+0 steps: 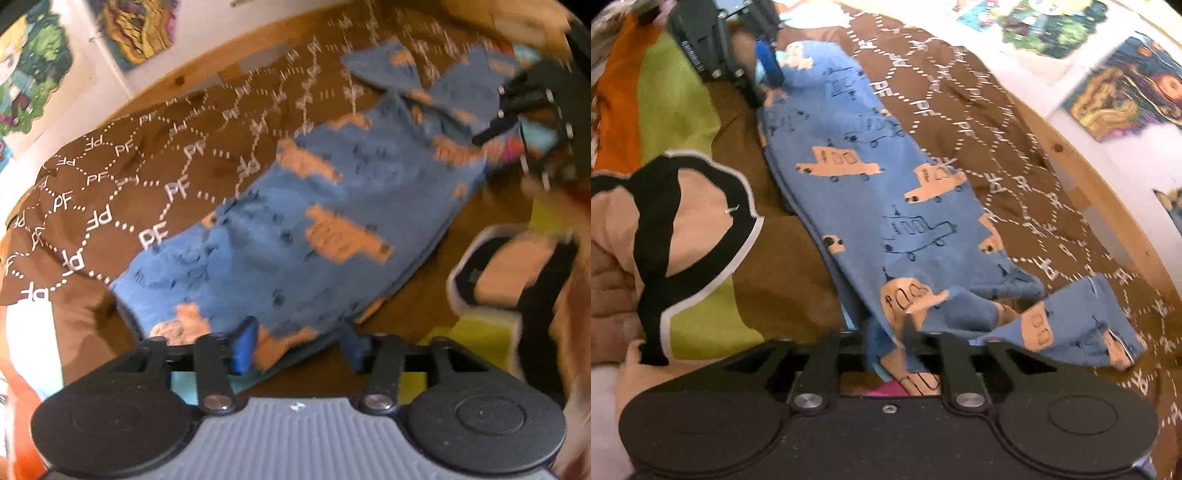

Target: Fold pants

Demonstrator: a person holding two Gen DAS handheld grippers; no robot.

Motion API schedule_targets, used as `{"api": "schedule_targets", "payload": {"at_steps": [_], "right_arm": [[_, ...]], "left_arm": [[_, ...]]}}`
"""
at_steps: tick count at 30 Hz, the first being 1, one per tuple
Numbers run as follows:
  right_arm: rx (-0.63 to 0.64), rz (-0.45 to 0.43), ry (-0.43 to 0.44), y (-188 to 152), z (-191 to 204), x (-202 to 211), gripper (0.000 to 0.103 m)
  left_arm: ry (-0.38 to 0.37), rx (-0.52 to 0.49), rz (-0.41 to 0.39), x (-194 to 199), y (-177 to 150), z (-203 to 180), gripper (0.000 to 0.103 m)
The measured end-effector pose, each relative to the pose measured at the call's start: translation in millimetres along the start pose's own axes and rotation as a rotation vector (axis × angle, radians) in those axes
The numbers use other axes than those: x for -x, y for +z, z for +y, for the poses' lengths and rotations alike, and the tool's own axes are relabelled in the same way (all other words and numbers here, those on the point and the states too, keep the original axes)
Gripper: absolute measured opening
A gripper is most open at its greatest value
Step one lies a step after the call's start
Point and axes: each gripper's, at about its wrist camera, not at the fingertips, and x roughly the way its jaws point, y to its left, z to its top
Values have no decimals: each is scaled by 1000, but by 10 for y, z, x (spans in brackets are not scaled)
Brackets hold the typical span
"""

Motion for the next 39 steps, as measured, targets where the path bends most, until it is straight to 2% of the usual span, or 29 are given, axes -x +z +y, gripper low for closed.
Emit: {"api": "schedule_targets", "payload": {"at_steps": [2, 3, 4, 5, 8, 12, 14, 15, 16, 19, 20, 22, 24, 25, 30, 34, 36, 38, 39], "right_arm": [[-59, 9, -27, -40, -89, 97, 74], [-78, 14, -42, -62, -130, 136, 80], [-100, 23, -66, -94, -193, 179, 90], [-119, 35, -95, -128, -261, 217, 98], [-182, 68, -181, -249, -555, 316, 102], [-298, 81, -205, -341, -1068, 425, 102], [-365, 66, -174, -338, -1357, 427, 102], [-400, 51, -151, -331, -1498, 424, 101], [-429, 38, -130, -317, -1619, 415, 98], [-484, 23, -68, -170, -1923, 219, 83], [-494, 19, -50, -106, -1990, 132, 80], [-514, 19, -5, 45, -2107, -94, 78], [-525, 40, 11, 183, -2184, -324, 75], [-532, 60, 11, 249, -2216, -461, 74], [-611, 137, -35, 456, -2328, -1012, 71], [-714, 196, -107, 503, -2442, -1314, 70], [-741, 234, -129, 479, -2466, -1442, 61], [-757, 256, -167, 432, -2483, -1496, 26], [-758, 250, -179, 419, -2490, -1488, 18]], "left_arm": [[-17, 44, -53, 25, 141, -76, 77], [-27, 65, -88, 18, 223, -121, 89], [-36, 90, -120, -3, 303, -173, 95], [-54, 114, -149, -39, 396, -229, 95], [-156, 163, -203, -186, 690, -432, 95], [-274, 180, -258, -388, 1013, -711, 95], [-350, 208, -257, -507, 1143, -793, 89], [-381, 220, -251, -563, 1178, -831, 80], [-404, 233, -244, -609, 1220, -867, 71], [-439, 248, -236, -727, 1303, -950, 55], [-448, 252, -231, -761, 1320, -974, 52], [-464, 269, -213, -813, 1340, -1014, 38], [-478, 288, -195, -867, 1374, -1049, 30], [-480, 299, -185, -897, 1389, -1064, 22], [-490, 315, -127, -989, 1432, -1103, 4], [-474, 339, -94, -1041, 1437, -1085, 1], [-465, 355, -87, -1055, 1437, -1057, 0], [-461, 360, -85, -1048, 1433, -1048, 0], [-457, 358, -87, -1035, 1427, -1055, 0]]}}
